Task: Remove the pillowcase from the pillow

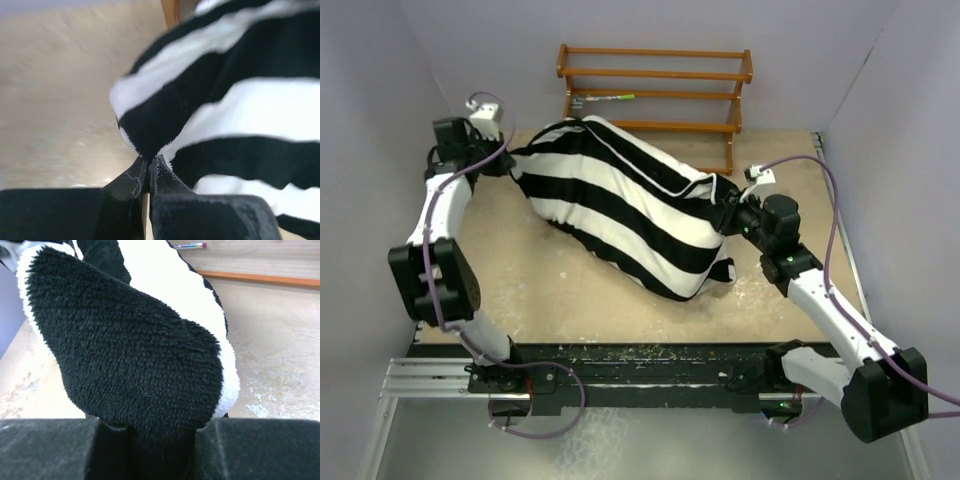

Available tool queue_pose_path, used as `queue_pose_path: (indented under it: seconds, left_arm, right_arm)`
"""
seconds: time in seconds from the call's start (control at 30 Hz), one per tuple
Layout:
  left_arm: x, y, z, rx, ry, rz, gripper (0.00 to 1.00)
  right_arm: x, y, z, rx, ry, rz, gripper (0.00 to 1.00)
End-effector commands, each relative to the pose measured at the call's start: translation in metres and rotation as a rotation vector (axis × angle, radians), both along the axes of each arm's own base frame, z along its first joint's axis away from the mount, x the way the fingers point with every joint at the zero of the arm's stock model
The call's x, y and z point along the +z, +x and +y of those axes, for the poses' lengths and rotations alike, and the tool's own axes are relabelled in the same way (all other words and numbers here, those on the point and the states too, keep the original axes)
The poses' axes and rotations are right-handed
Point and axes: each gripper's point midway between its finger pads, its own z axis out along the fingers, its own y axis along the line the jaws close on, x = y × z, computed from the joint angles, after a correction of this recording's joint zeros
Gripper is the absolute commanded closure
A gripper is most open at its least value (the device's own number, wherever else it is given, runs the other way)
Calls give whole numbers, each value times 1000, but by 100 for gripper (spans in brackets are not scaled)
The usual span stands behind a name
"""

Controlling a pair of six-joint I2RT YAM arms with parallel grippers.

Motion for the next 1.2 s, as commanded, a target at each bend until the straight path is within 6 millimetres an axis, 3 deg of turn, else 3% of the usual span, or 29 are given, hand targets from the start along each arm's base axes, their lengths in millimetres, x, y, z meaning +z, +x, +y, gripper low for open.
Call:
queue_pose_path:
  seconds: [0.0,0.17,0.3,0.4,0.53,0.6,0.7,0.83,0.93,1.03,1.1,1.17]
  left_arm:
    - [179,-18,39,112,212,-488,100]
    - [280,-69,32,121,284,-722,100]
    - [316,-94,11,51,242,-745,100]
    - [330,-116,-14,-55,193,-750,100]
    - [328,-137,-42,-185,115,-727,100]
    - [313,-141,-53,-248,69,-658,100]
    - [277,-139,-59,-295,20,-544,100]
    - [243,-132,-45,-235,62,-482,100]
    - [241,-131,-38,-201,95,-489,100]
    - [251,-131,-36,-188,102,-499,100]
    - [260,-137,-43,-222,93,-513,100]
    - [271,-151,-57,-291,62,-532,100]
  right_arm:
    - [66,-15,20,122,120,-230,100]
    - [65,-18,13,87,128,-246,100]
    - [31,-11,-10,-65,80,-111,100]
    - [21,-8,-24,-164,74,-44,100]
    - [16,-8,-21,-155,67,1,99]
    - [20,-6,-17,-145,84,7,99]
    - [44,0,-12,-131,119,-35,100]
    - [87,14,-11,-138,129,-99,100]
    - [136,16,1,-68,177,-223,100]
    - [197,21,-2,-96,264,-354,100]
    - [204,37,-2,-128,230,-301,100]
    - [191,60,-3,-180,176,-201,77]
